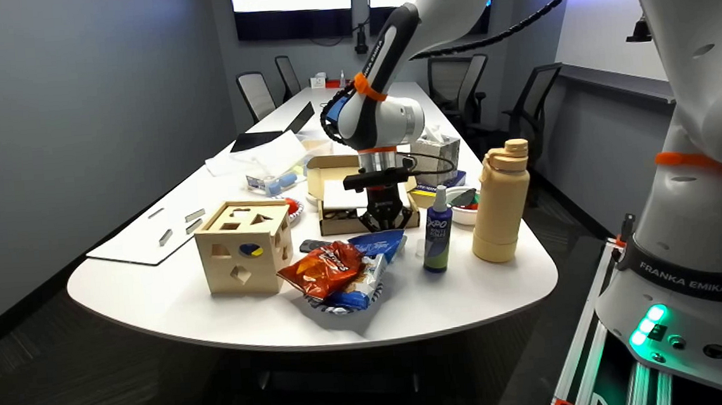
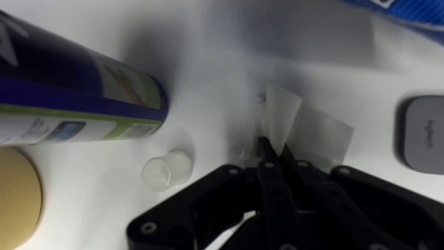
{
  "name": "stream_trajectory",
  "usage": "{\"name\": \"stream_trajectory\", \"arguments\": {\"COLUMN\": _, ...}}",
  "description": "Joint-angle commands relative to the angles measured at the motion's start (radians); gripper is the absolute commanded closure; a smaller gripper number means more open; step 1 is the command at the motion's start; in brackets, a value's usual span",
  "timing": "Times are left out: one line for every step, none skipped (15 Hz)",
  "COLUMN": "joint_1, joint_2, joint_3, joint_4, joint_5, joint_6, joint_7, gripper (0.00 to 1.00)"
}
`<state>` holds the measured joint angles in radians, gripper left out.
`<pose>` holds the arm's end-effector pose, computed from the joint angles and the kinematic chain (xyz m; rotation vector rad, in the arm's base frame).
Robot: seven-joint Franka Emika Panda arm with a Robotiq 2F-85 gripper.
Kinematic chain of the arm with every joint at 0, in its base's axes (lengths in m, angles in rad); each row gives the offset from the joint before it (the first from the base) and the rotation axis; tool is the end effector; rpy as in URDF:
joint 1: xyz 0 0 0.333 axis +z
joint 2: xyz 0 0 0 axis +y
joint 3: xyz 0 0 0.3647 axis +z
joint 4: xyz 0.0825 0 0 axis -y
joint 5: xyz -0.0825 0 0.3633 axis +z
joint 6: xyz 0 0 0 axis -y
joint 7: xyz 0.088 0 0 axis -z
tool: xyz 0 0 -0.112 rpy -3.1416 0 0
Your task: Use the paper towel to wipe the table
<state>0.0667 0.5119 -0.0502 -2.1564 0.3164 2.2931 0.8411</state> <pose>0.5314 0.0167 0.1890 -2.6405 1.5781 0.6316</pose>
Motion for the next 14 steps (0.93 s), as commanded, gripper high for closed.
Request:
{"name": "stream_trajectory", "arguments": {"joint_1": 0.007, "joint_2": 0.051, "joint_3": 0.019, "joint_4": 0.019, "joint_5": -0.023, "joint_6": 0.001, "joint_7": -0.056, "gripper": 0.99}}
{"name": "stream_trajectory", "arguments": {"joint_1": 0.008, "joint_2": 0.053, "joint_3": 0.026, "joint_4": 0.025, "joint_5": -0.021, "joint_6": 0.014, "joint_7": -0.076, "gripper": 0.99}}
{"name": "stream_trajectory", "arguments": {"joint_1": 0.005, "joint_2": 0.055, "joint_3": 0.034, "joint_4": 0.034, "joint_5": -0.015, "joint_6": 0.032, "joint_7": -0.104, "gripper": 0.99}}
{"name": "stream_trajectory", "arguments": {"joint_1": 0.007, "joint_2": 0.058, "joint_3": 0.038, "joint_4": 0.043, "joint_5": -0.016, "joint_6": 0.037, "joint_7": -0.121, "gripper": 0.99}}
{"name": "stream_trajectory", "arguments": {"joint_1": 0.011, "joint_2": 0.058, "joint_3": 0.04, "joint_4": 0.05, "joint_5": -0.018, "joint_6": 0.05, "joint_7": -0.136, "gripper": 0.99}}
{"name": "stream_trajectory", "arguments": {"joint_1": 0.013, "joint_2": 0.056, "joint_3": 0.043, "joint_4": 0.052, "joint_5": -0.017, "joint_6": 0.06, "joint_7": -0.149, "gripper": 0.99}}
{"name": "stream_trajectory", "arguments": {"joint_1": 0.014, "joint_2": 0.054, "joint_3": 0.045, "joint_4": 0.053, "joint_5": -0.012, "joint_6": 0.077, "joint_7": -0.16, "gripper": 0.99}}
{"name": "stream_trajectory", "arguments": {"joint_1": 0.015, "joint_2": 0.053, "joint_3": 0.047, "joint_4": 0.051, "joint_5": -0.006, "joint_6": 0.102, "joint_7": -0.165, "gripper": 0.99}}
{"name": "stream_trajectory", "arguments": {"joint_1": 0.019, "joint_2": 0.052, "joint_3": 0.044, "joint_4": 0.05, "joint_5": -0.008, "joint_6": 0.118, "joint_7": -0.159, "gripper": 0.99}}
{"name": "stream_trajectory", "arguments": {"joint_1": 0.023, "joint_2": 0.05, "joint_3": 0.037, "joint_4": 0.046, "joint_5": -0.011, "joint_6": 0.14, "joint_7": -0.144, "gripper": 0.99}}
{"name": "stream_trajectory", "arguments": {"joint_1": 0.024, "joint_2": 0.046, "joint_3": 0.032, "joint_4": 0.039, "joint_5": -0.009, "joint_6": 0.163, "joint_7": -0.135, "gripper": 0.99}}
{"name": "stream_trajectory", "arguments": {"joint_1": 0.029, "joint_2": 0.044, "joint_3": 0.021, "joint_4": 0.034, "joint_5": -0.013, "joint_6": 0.182, "joint_7": -0.113, "gripper": 0.99}}
{"name": "stream_trajectory", "arguments": {"joint_1": 0.03, "joint_2": 0.043, "joint_3": 0.014, "joint_4": 0.032, "joint_5": -0.016, "joint_6": 0.19, "joint_7": -0.1, "gripper": 0.99}}
{"name": "stream_trajectory", "arguments": {"joint_1": 0.031, "joint_2": 0.044, "joint_3": 0.001, "joint_4": 0.033, "joint_5": -0.022, "joint_6": 0.186, "joint_7": -0.076, "gripper": 0.99}}
